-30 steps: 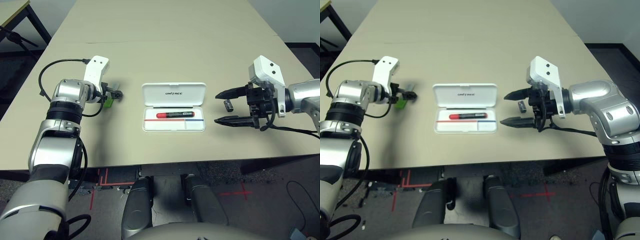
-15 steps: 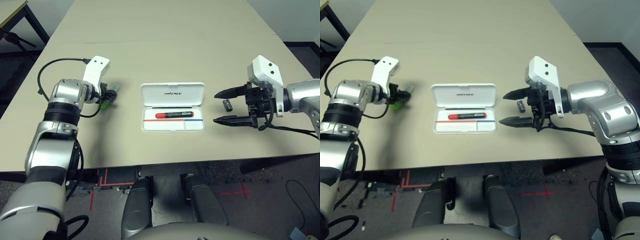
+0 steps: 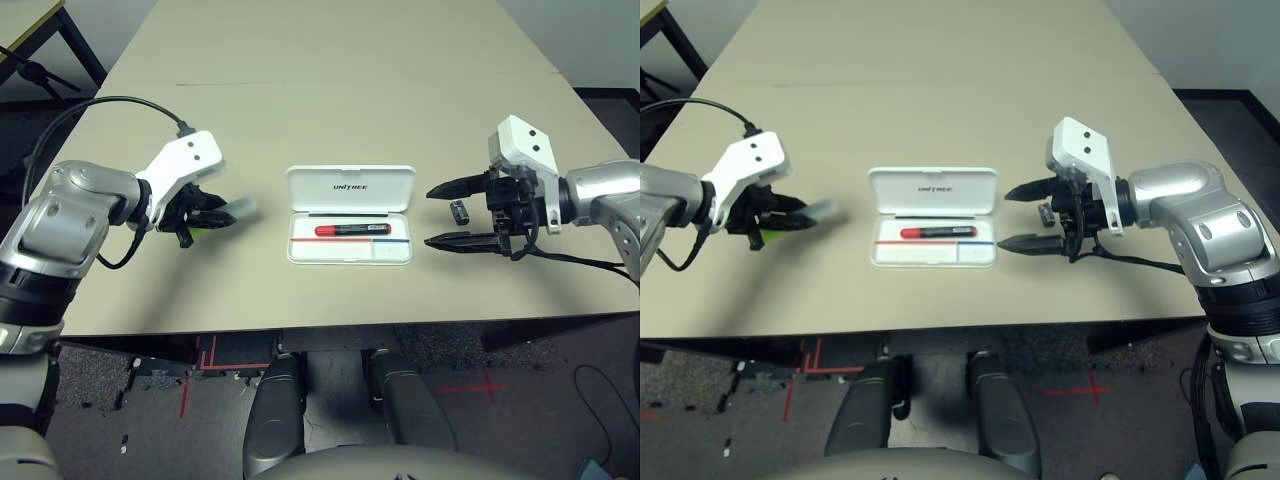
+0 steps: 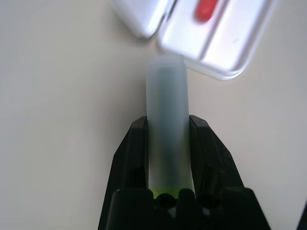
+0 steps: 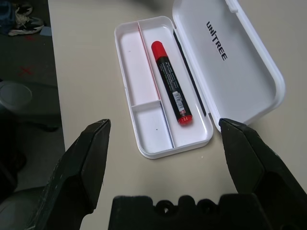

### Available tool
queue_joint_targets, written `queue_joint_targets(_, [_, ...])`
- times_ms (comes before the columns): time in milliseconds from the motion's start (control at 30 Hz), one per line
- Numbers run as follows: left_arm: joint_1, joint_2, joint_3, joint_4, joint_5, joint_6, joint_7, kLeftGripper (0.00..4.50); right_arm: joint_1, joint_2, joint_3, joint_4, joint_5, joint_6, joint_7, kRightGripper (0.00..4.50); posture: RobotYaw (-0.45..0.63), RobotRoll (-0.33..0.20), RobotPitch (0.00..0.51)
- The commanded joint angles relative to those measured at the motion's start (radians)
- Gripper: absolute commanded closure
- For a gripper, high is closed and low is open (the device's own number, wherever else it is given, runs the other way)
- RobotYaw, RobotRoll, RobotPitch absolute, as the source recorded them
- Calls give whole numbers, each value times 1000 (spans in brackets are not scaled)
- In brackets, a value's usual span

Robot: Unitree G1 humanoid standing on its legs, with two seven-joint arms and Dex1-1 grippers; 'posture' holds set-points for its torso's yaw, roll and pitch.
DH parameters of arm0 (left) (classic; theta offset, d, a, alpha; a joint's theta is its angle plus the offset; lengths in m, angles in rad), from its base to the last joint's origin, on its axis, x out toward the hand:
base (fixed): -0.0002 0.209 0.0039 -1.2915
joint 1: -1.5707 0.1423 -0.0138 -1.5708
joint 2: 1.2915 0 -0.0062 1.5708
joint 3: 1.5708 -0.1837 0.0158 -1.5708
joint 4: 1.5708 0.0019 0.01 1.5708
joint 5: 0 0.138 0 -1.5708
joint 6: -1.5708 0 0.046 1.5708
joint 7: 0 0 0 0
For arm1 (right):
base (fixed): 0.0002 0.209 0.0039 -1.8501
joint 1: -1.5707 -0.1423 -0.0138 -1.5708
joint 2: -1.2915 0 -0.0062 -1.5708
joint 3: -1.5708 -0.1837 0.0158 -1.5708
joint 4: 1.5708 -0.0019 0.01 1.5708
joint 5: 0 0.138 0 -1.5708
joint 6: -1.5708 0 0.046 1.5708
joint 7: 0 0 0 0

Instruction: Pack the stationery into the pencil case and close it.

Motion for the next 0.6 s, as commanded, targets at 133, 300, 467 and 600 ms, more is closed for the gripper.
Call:
queue_joint_targets(133, [-31, -96, -110, -155, -5, 54, 23, 3407, -12, 9, 25, 9, -12, -16, 14, 0, -29, 0, 173])
queue_joint_targets(300, [-85, -162, -192, -134, 39, 42, 44, 3407, -8, 7, 27, 3, -17, -14, 19, 0, -39, 0, 173])
queue_joint_targets(467, [-135, -227, -250, -96, 68, 22, 49, 3407, 3, 5, 27, -4, -20, -14, 18, 0, -46, 0, 175])
queue_joint_targets(600, [-165, -264, -299, -52, 107, -20, 44, 3407, 5, 4, 28, -7, -21, -13, 15, 0, -48, 0, 175])
